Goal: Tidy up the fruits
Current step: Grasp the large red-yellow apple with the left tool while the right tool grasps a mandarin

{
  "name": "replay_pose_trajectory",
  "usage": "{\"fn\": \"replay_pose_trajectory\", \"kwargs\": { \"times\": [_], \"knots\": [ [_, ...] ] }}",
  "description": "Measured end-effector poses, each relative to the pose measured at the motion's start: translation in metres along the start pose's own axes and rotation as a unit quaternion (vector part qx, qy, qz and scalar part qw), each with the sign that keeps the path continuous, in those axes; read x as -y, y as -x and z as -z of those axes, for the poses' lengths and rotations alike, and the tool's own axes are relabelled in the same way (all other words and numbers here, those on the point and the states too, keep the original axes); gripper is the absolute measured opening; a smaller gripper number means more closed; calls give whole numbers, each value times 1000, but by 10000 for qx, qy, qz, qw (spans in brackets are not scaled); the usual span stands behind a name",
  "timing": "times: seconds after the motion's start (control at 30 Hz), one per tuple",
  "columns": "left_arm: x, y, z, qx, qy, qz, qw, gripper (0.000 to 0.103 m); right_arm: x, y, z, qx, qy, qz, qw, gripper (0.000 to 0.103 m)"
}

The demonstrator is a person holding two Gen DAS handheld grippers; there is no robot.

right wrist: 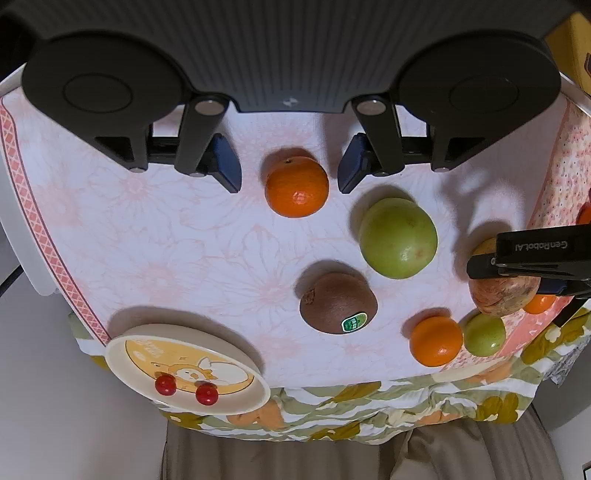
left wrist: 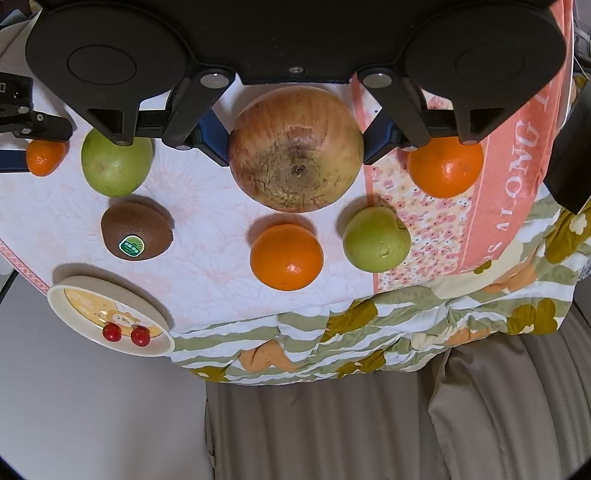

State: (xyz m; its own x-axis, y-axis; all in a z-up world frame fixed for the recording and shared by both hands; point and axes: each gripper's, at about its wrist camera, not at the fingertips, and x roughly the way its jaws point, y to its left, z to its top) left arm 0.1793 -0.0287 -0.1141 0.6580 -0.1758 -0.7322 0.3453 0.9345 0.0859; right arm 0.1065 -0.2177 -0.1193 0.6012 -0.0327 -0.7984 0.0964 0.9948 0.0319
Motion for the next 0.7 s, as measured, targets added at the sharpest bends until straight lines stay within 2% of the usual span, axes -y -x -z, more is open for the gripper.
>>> {"fn": "replay_pose_trajectory", "kwargs": {
  "times": [0.13,0.23,0.5,0.7],
  "knots": [
    [-1,4,3,26,54,34,10000,79,0,-1,0,31,-38,-1,10000,68],
    [-1,7,6,38,60,37,10000,79,0,-3,0,18,-13,-92,10000,52],
    [1,21,15,16,192,208,9996,79,-2,8,-2,94,51,-42,9999,52],
    [8,44,17,175,134,272,9994,79,-3,27,-6,202,86,7,9998,52]
  ]
}}
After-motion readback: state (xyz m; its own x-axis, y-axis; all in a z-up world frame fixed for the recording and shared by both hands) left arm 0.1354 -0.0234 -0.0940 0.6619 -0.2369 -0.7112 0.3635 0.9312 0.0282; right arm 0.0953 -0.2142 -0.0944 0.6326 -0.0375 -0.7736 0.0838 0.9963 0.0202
